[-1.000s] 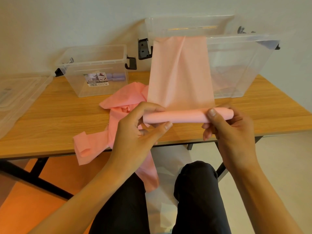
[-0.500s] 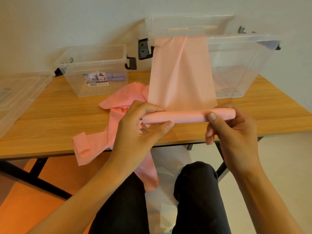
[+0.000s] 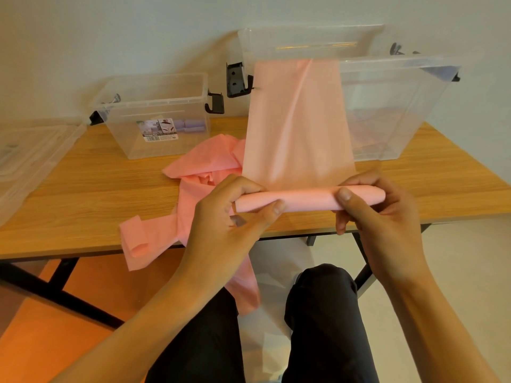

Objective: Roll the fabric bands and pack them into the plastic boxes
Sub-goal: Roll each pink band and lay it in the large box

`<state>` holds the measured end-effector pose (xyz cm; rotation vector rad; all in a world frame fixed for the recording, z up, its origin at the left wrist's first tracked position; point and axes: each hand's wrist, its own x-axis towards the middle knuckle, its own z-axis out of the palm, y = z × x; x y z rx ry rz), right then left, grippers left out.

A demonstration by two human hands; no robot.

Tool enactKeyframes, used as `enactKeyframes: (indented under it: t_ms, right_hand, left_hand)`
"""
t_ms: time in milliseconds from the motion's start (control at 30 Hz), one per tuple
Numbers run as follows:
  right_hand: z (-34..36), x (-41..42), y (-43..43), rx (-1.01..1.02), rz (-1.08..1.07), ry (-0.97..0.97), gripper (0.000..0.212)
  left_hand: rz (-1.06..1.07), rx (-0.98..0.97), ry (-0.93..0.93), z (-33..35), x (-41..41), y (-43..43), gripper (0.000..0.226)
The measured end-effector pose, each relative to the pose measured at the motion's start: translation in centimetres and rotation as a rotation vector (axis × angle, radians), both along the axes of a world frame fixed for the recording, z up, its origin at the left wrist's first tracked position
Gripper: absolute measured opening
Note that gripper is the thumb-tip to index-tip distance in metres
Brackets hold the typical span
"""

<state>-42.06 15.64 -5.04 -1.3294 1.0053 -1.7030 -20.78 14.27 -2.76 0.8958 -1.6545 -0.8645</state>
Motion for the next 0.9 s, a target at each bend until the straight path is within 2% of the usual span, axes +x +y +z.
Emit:
enactKeyframes:
  t_ms: [100,233,333,400,500,633,767,900]
  right_hand:
    - [0.0,-0.14,0.06,0.024,-0.019,0.035,0.03]
    - [0.11,-0.06,0.08,0.012,-0.027,0.044,0.041]
    - [-0.06,-0.16,0.06,-0.001,0.003,0.03,0.032]
    - [-0.22,-0.15,0.1,-0.008,0.044,-0.004,0.036]
    - [-0.36,-0.07,0.11,-0.003,0.052,-0.036,0.044]
    - [-0.54,-0.27,0.12,0.025,-0.004,0.028,0.046]
    - [-0.58,-0.31,-0.02,0.022,-0.042,0.048,0.05]
    - [-0.7,-0.21,-0.12,0.041,-0.015,0.053,0.031]
  left_hand:
    - [-0.008,0.03,0.016,-0.1,0.01,-0.09,0.024]
    - [-0.014,0.033,-0.006,-0.13,0.01,-0.13,0.016]
    - [-0.007,0.036,0.015,0.0,-0.05,0.01,0.013]
    - [0.002,0.025,0.017,0.13,-0.07,0.1,0.012]
    - [0.013,0.02,0.012,0.16,-0.01,0.08,0.016]
    - [0.02,0.035,-0.001,-0.12,0.1,-0.14,0.027]
    - [0.034,0.012,-0.036,-0.25,0.02,0.01,0.016]
    - [0.046,0.024,-0.028,-0.19,-0.13,0.29,0.012]
